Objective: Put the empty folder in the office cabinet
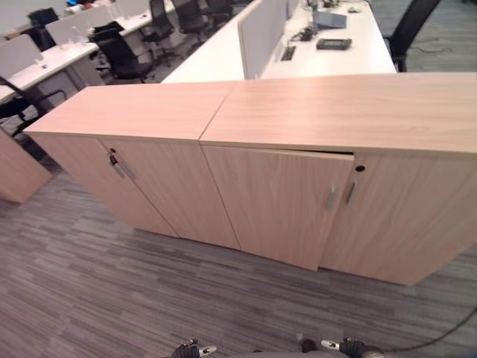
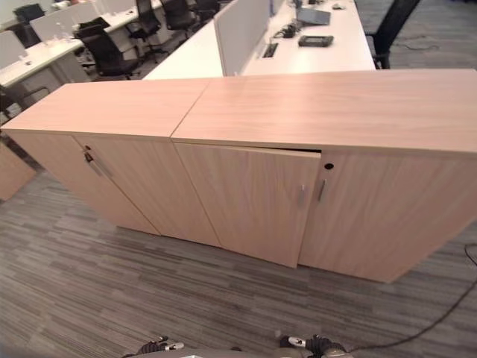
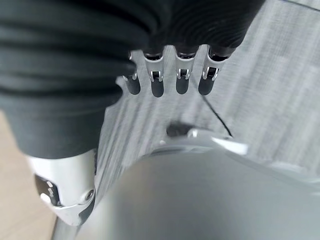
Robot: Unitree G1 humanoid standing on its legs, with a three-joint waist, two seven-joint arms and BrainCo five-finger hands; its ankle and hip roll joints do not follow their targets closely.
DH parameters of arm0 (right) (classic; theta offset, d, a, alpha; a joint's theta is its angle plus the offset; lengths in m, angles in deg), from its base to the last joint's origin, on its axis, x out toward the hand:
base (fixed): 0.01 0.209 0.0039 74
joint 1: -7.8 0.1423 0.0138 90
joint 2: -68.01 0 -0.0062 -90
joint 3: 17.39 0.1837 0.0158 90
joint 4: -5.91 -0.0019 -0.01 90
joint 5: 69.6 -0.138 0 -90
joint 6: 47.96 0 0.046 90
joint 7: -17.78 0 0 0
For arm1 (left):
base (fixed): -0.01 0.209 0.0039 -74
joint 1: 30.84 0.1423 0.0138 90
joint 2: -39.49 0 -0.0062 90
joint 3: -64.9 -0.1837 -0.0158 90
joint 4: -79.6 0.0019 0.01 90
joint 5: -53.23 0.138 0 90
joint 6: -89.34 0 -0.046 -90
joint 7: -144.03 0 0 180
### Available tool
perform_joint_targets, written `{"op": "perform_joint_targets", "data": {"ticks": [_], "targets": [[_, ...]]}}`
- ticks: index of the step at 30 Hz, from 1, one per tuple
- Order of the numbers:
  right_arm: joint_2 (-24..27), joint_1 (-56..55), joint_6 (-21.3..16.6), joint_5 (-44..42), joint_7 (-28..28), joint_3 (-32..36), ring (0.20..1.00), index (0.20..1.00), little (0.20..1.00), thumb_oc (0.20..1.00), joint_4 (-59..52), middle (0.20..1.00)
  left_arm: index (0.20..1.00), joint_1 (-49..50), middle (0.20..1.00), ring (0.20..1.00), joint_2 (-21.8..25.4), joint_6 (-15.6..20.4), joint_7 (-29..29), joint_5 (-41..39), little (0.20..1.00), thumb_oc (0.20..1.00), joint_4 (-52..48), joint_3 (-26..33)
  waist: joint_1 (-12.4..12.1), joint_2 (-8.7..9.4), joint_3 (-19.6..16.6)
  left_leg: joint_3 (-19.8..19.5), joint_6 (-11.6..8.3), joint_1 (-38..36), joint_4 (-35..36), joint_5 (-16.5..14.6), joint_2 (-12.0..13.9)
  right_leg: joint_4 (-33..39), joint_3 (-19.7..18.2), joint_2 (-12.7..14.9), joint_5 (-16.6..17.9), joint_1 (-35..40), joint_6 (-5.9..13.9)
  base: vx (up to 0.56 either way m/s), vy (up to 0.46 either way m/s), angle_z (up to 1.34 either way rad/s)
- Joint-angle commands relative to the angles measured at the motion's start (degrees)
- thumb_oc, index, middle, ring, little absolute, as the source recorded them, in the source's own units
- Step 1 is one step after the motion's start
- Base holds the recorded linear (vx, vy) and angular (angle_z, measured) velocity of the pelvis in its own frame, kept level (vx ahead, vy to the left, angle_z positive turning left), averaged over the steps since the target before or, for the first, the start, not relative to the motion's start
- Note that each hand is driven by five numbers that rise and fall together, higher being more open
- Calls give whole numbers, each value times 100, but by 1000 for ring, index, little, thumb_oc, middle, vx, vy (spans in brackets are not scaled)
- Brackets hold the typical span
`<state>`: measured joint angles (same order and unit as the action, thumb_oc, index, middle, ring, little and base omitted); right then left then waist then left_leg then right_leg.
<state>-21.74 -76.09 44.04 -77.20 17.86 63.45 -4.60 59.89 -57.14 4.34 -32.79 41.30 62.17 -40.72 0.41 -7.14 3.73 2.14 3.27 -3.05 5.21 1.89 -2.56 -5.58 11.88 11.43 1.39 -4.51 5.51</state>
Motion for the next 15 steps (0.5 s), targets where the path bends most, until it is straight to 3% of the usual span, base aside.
{"op": "perform_joint_targets", "data": {"ticks": [1, 5, 6, 9, 15], "targets": [[-155, 205, -8, 191, -78, -147, 1000, 1000, 1000, 1000, 424, 1000, 1000, -108, 1000, 1000, 26, 101, -80, 240, 1000, 1000, 313, 130, -120, 276, -107, -499, -225, 30, -21, -385, -248, 353, 146, 131, 206, 164, 427, 27, -70, -28], [-88, 111, -23, 228, -44, -228, 1000, 1000, 1000, 1000, 417, 1000, 1000, -27, 1000, 1000, 49, 113, -122, 419, 1000, 1000, 339, 134, -132, 416, -211, -429, -263, -76, -21, -438, -188, 750, 141, -62, 233, 371, 384, 63, -103, -15], [162, 143, -73, 185, 17, -334, 1000, 1000, 1000, 1000, 141, 1000, 1000, 76, 1000, 1000, 101, 76, -88, 473, 1000, 1000, 349, 218, -111, 529, -290, -369, -314, -140, -21, -469, -109, 1005, 29, -230, 242, 470, 356, 57, -87, -16], [5, -12, -21, 179, 40, -335, 1000, 1000, 1000, 1000, 365, 1000, 1000, 27, 1000, 1000, 77, 13, 139, 456, 1000, 1000, 509, 135, -29, 590, -321, -338, -365, -173, -21, -483, -5, 1058, -173, -447, 107, 524, 284, 35, -95, -28], [44, -111, -29, 522, 169, -658, 1000, 1000, 1000, 1000, 289, 1000, 1000, -110, 1000, 1000, 149, 37, 197, 821, 1000, 1000, 390, -75, 57, 630, -362, -289, -469, -249, -21, -532, 146, 1058, -328, -625, -55, 680, 220, 40, -74, -16]]}}
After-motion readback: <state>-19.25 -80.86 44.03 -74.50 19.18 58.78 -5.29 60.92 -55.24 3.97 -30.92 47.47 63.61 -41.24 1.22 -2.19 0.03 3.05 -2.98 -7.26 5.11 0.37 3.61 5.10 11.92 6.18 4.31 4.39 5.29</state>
